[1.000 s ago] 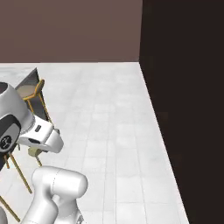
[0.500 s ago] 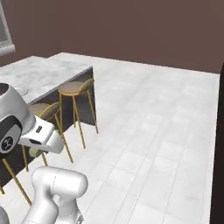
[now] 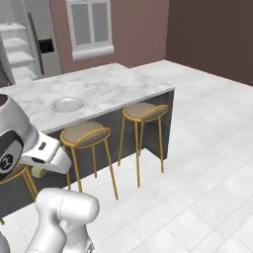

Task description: Retrieve the butter from the fridge and place it on a plate on the dining table. Then retrieve the butter knife by the fridge and place it near the plate.

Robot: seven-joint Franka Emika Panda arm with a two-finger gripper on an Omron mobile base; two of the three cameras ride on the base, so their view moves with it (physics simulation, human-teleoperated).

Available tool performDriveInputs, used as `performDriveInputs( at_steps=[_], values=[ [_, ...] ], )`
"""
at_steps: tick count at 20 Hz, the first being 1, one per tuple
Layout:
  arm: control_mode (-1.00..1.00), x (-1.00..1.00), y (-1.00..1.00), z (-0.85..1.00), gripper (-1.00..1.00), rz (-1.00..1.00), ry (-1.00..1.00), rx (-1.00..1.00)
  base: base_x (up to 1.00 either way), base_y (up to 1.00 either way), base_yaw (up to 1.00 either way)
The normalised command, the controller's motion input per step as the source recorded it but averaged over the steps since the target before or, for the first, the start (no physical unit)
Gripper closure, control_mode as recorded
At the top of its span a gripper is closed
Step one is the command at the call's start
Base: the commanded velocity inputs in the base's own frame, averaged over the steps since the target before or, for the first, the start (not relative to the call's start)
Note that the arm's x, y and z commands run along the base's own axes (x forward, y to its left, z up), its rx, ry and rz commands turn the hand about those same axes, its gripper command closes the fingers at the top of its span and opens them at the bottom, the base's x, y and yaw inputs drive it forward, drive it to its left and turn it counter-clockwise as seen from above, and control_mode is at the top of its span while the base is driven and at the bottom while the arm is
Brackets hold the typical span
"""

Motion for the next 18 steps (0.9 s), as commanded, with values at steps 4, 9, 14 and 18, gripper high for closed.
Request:
performDriveInputs(
  at_steps=[4,9,14,18],
  values=[
    [1.00,0.00,0.00,0.00,1.00,0.00,0.00,0.00,0.91,-0.51,0.65],
    [1.00,0.00,0.00,0.00,1.00,0.00,0.00,0.00,0.97,-0.50,0.64],
    [1.00,0.00,0.00,0.00,1.00,0.00,0.00,0.00,0.81,-0.28,0.49],
    [1.00,0.00,0.00,0.00,1.00,0.00,0.00,0.00,0.52,0.00,0.20]
  ],
)
